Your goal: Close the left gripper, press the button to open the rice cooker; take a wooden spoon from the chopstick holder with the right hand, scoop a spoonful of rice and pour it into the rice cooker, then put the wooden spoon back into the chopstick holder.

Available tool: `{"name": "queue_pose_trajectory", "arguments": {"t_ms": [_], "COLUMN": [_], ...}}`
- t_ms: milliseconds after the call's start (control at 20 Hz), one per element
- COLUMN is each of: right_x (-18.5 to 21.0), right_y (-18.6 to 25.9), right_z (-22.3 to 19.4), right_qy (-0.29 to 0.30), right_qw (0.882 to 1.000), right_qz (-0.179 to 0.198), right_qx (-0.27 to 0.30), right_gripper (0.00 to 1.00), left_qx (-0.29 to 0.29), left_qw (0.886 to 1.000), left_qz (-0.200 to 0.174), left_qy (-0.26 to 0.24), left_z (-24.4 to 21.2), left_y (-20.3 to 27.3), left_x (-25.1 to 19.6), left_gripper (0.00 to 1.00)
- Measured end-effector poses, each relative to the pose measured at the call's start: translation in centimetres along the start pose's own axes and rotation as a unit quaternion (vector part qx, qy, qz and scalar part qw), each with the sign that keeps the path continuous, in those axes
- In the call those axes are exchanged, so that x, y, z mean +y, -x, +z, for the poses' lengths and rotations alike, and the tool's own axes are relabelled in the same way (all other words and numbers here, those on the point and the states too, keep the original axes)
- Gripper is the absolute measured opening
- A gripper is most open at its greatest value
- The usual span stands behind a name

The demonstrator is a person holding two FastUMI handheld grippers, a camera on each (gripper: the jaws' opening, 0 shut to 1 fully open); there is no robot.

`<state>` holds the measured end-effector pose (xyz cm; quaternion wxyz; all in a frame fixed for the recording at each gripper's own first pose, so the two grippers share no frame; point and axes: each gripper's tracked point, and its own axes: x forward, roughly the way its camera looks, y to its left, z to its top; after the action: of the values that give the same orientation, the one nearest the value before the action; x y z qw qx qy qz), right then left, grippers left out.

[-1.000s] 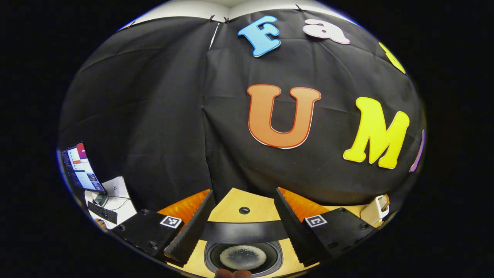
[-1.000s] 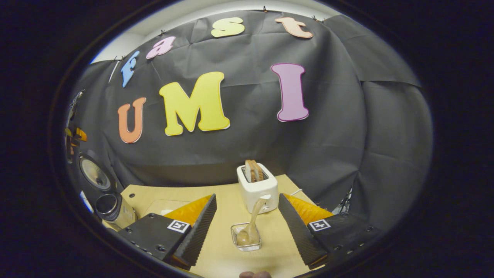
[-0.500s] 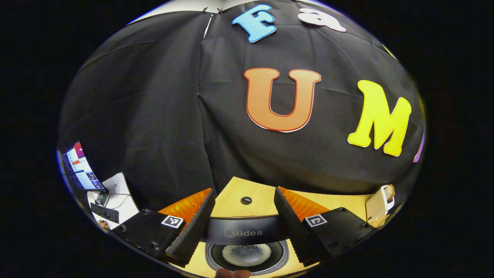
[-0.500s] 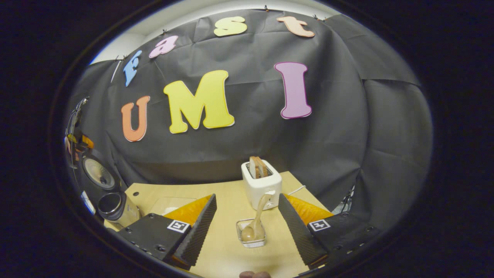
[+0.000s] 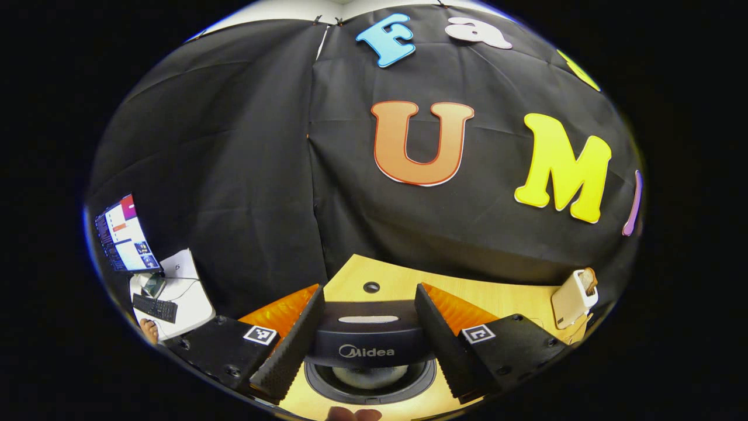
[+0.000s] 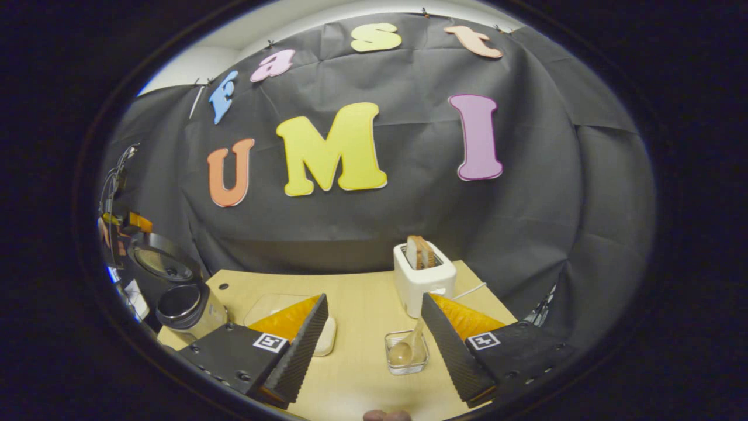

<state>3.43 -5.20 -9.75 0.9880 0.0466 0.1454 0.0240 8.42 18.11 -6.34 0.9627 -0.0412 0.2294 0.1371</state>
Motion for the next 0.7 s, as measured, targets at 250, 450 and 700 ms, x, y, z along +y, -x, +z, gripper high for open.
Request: {"name": "queue_pose_trajectory", "arguments": {"t_ms": [250, 450, 700], "right_x": [2.3, 3.8, 5.0], "right_y": [-0.2, -0.2, -0.1], "right_z": [-0.5, -0.9, -0.5], "right_qy": [0.022, 0.040, 0.063], "right_qw": [0.999, 0.998, 0.996], "right_qz": [0.027, 0.044, 0.054], "right_qx": [0.009, 0.020, 0.021], "right_gripper": [0.96, 0.96, 0.96], "left_qx": [-0.028, -0.039, -0.042], "left_qw": [1.000, 0.999, 0.999], "left_qz": [-0.003, 0.002, 0.008], "left_qy": [0.007, -0.006, -0.008], "left_z": [-4.3, -6.8, -9.6], "left_y": [2.0, 2.6, 2.9], "left_x": [-0.5, -0.7, -0.7], "left_gripper": [1.00, 1.00, 1.00]}}
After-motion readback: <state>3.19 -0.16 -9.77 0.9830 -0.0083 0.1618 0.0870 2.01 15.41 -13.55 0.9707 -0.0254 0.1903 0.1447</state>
